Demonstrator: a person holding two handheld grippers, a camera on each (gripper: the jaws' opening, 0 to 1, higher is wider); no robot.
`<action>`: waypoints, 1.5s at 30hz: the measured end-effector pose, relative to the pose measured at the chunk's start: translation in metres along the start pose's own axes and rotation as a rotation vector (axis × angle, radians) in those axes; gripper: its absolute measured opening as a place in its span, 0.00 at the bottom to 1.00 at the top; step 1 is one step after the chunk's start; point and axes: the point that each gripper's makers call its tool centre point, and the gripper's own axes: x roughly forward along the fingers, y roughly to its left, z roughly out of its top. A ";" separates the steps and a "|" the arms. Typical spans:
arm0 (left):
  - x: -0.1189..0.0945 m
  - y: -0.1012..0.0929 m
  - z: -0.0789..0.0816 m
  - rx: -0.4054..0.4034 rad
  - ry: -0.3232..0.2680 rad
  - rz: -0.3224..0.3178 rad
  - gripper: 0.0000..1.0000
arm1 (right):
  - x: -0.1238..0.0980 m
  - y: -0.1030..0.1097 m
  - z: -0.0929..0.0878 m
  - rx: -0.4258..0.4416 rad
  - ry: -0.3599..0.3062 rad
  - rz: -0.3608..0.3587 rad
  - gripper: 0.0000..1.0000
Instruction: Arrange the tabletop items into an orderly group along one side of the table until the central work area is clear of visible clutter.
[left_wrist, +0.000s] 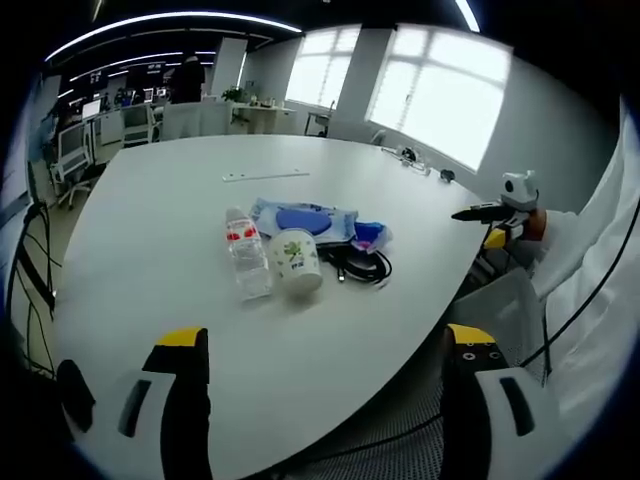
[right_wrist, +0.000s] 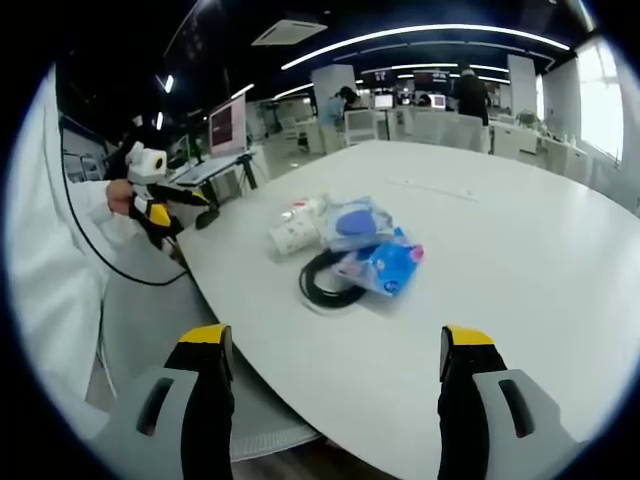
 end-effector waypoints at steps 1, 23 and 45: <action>0.001 0.001 0.000 0.002 0.000 -0.001 1.00 | 0.001 0.000 0.000 0.000 0.001 0.000 0.84; 0.007 0.004 0.014 0.020 -0.024 -0.017 0.99 | 0.033 0.014 0.047 0.065 -0.106 0.035 0.79; 0.011 0.013 0.023 0.012 -0.044 -0.022 0.99 | 0.093 0.012 0.098 0.313 -0.251 0.017 0.70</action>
